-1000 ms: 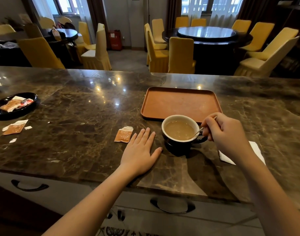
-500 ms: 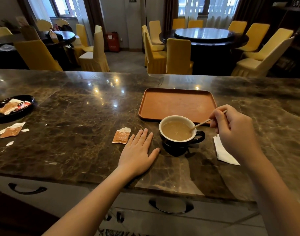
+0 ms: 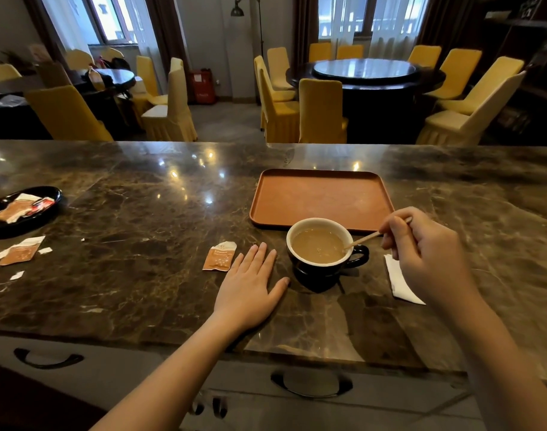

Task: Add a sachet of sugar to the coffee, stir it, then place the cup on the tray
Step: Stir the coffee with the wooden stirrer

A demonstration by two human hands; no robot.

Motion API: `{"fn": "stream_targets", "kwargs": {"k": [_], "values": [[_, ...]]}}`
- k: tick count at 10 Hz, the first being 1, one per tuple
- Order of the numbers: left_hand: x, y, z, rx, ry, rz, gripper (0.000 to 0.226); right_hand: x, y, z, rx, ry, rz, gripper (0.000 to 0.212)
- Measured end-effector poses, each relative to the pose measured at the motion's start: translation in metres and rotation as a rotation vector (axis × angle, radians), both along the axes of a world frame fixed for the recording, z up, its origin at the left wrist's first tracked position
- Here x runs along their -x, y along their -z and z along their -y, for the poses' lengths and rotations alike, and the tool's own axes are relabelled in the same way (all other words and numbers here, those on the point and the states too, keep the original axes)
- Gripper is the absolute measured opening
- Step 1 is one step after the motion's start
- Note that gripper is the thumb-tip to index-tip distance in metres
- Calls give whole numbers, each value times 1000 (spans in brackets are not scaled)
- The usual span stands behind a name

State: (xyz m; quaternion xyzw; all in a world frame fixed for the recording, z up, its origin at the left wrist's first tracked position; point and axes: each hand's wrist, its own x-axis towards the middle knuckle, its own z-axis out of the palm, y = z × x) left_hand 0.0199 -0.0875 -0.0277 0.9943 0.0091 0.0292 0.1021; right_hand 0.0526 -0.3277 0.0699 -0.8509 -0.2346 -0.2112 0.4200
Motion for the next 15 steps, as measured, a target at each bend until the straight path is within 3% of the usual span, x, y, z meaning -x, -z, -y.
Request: {"fn": "stream_targets", "kwargs": {"k": [5, 8, 10, 12, 15], "values": [[-1, -1, 0, -1, 0, -13, 65, 9, -4, 24, -227, -53, -88, 21], [0, -1, 1, 0, -2, -16, 65, 7, 22, 21, -246, -101, -206, 24], [0, -1, 1, 0, -6, -17, 65, 23, 26, 45, -464, -63, -239, 24], [-2, -1, 1, -15, -1, -27, 65, 36, 50, 68, -634, 171, -242, 22], [-3, -3, 2, -20, 0, -53, 65, 51, 90, 57, -428, 329, -104, 22]]}}
